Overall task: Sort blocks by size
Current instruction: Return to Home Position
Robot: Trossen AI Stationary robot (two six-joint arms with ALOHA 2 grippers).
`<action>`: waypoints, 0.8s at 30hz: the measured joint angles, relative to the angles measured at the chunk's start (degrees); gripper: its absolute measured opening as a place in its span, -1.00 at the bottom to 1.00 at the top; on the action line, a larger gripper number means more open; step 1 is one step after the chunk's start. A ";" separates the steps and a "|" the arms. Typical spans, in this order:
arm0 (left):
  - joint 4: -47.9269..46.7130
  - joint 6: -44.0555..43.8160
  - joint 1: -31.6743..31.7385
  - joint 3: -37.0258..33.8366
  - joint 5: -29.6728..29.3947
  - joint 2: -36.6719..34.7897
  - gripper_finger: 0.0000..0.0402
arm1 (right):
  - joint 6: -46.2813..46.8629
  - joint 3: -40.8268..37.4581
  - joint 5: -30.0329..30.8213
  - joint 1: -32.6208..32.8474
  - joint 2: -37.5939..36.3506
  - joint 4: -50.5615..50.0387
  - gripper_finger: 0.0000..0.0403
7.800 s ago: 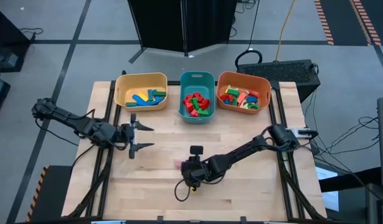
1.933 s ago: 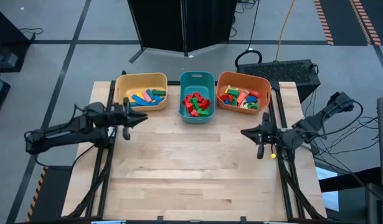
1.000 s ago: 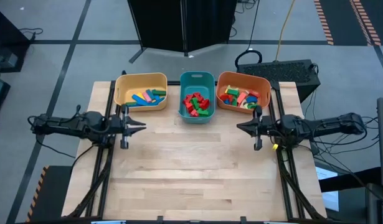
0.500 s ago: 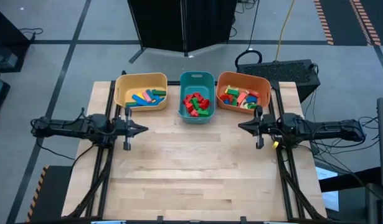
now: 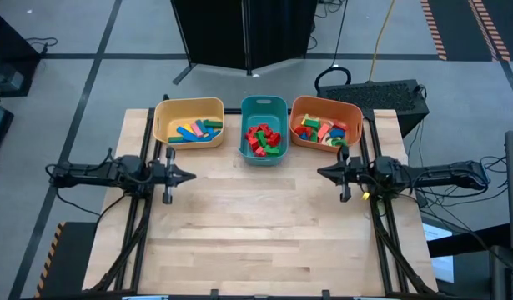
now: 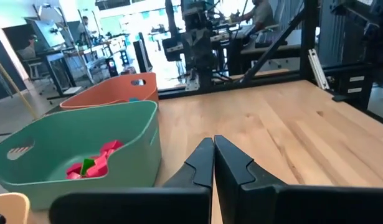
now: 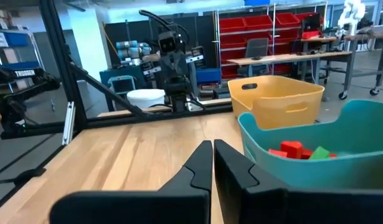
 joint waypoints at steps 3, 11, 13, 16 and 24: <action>-1.83 0.00 0.00 -0.57 0.48 -1.70 -1.00 | 0.62 -1.39 0.00 0.00 0.00 1.78 -1.00; -3.46 -0.03 0.00 -2.60 0.49 -4.56 -1.00 | 0.65 -1.73 0.19 0.00 0.00 2.39 -1.00; -3.43 -0.04 0.00 -3.10 0.47 -4.63 -1.00 | 0.00 -1.73 0.30 0.00 0.02 1.89 -1.00; -3.14 -0.02 0.00 -3.91 0.07 -4.63 -1.00 | -0.58 -1.73 0.24 0.00 0.02 1.82 -1.00; -2.76 0.00 0.00 -4.11 -0.70 -4.63 -1.00 | -1.96 -1.74 1.15 0.02 0.02 2.06 -1.00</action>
